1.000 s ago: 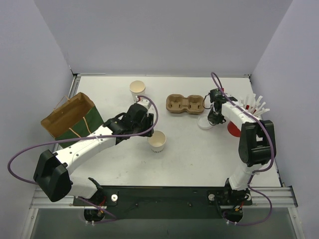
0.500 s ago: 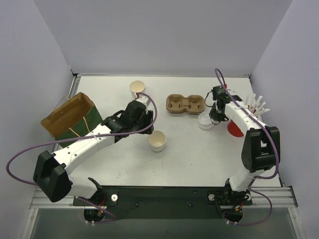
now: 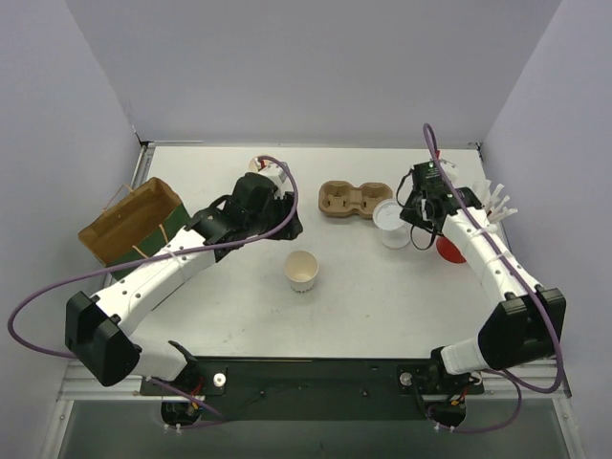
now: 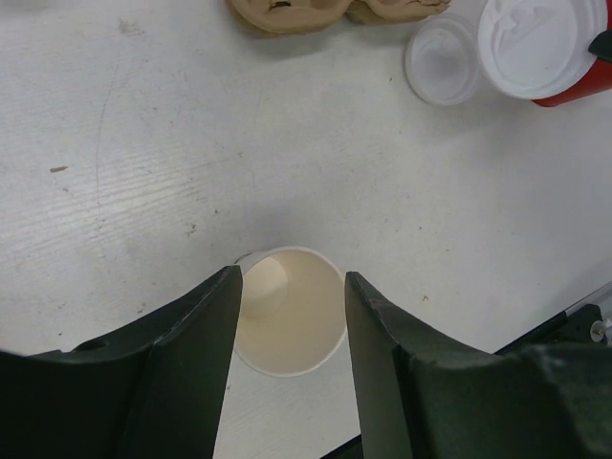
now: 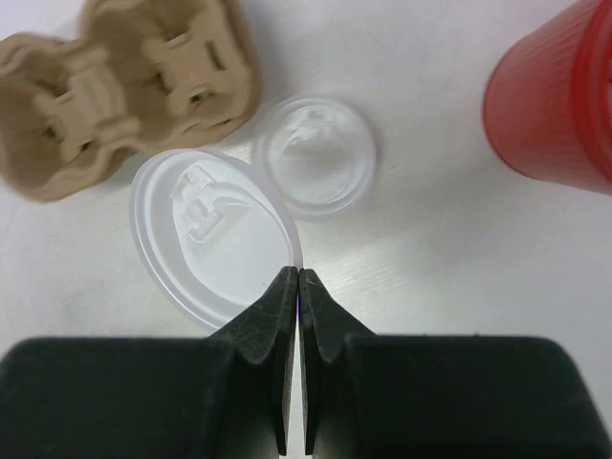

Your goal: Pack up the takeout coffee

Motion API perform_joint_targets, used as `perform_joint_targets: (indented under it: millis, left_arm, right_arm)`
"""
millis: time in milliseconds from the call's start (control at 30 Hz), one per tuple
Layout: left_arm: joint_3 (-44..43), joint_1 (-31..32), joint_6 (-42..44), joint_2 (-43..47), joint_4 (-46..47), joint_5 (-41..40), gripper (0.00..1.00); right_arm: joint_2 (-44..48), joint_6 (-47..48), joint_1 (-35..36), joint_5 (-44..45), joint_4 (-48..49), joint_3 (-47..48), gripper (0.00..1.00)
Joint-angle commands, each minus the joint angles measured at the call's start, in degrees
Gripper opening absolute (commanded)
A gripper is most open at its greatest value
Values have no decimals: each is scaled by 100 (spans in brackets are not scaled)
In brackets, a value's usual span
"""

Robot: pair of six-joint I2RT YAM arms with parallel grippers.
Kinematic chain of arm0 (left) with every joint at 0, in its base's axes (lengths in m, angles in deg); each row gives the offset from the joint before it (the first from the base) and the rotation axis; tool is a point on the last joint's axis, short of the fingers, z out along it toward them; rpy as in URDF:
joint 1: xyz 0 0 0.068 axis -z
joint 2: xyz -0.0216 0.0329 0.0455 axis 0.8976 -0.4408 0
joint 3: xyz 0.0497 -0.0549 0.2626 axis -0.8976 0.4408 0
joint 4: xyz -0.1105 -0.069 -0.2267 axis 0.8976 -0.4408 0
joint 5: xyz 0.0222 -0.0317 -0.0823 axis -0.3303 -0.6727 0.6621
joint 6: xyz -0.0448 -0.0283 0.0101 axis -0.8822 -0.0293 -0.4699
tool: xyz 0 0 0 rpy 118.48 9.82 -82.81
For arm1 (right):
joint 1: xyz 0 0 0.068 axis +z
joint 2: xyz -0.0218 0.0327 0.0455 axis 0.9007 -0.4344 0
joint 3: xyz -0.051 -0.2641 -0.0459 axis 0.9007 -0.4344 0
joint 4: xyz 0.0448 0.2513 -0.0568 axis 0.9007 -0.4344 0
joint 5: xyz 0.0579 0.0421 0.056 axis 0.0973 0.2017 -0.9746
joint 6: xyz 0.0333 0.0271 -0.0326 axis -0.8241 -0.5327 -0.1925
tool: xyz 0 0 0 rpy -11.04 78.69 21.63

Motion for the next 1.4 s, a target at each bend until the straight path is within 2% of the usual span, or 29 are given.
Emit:
perform_joint_targets:
  millis: [0, 167, 400, 800, 1133, 1367]
  left_arm:
    - [-395, -26, -152, -115, 176, 435, 57]
    - [-298, 0, -310, -212, 413, 540, 52]
    - [-17, 9, -407, -142, 589, 479, 51]
    - [238, 9, -495, 8, 669, 444, 51]
    - [265, 18, -451, 447, 361, 127, 40]
    - [168, 70, -398, 272, 466, 233, 41]
  right_arm:
    - [512, -177, 733, -1, -348, 203, 0]
    - [697, -484, 1786, 77, -418, 281, 0]
    - [610, -705, 2658, 166, -497, 519, 0]
    - [390, -775, 3116, 210, -489, 792, 0]
    - [302, -714, 3160, 526, -664, 923, 0]
    - [232, -714, 3318, 535, -673, 1090, 0]
